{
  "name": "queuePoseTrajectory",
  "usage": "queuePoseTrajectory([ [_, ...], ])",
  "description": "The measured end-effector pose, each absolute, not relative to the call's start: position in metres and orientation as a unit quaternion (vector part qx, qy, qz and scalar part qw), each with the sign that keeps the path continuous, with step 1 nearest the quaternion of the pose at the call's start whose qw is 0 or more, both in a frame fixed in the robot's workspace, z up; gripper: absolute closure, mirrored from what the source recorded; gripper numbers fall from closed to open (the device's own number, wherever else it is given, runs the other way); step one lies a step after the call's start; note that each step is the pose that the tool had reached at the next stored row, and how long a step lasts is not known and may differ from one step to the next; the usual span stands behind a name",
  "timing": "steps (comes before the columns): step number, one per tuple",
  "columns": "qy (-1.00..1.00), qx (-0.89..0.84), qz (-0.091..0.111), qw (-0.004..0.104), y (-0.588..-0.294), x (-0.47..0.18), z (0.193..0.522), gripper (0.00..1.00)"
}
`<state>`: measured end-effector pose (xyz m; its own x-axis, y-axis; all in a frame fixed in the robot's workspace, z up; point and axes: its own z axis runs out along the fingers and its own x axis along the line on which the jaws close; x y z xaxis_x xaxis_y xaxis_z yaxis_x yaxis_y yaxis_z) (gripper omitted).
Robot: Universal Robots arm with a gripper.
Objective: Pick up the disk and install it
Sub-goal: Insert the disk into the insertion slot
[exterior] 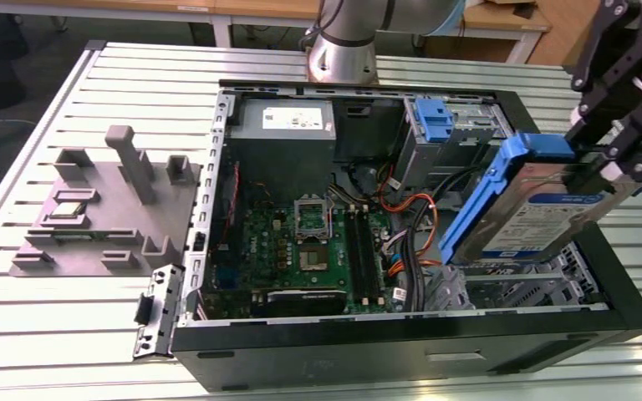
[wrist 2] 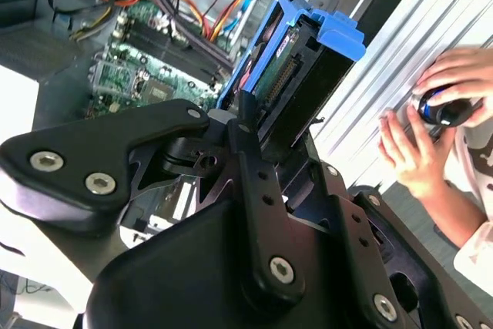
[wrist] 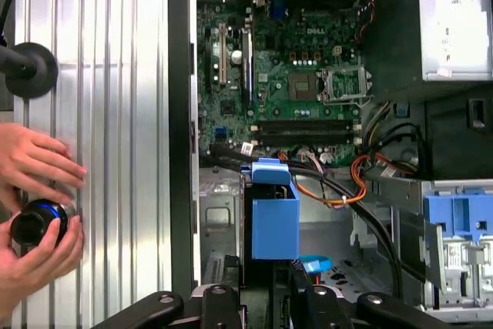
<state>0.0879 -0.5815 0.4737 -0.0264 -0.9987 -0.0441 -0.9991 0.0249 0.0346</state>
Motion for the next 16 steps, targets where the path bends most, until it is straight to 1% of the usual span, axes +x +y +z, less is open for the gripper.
queuePoseTrajectory([
  [7, 0.716, -0.698, 0.028, 0.004, -0.582, 0.111, 0.472, 0.65],
  [16, 0.705, -0.709, 0.028, 0.003, -0.582, 0.113, 0.467, 0.65],
])
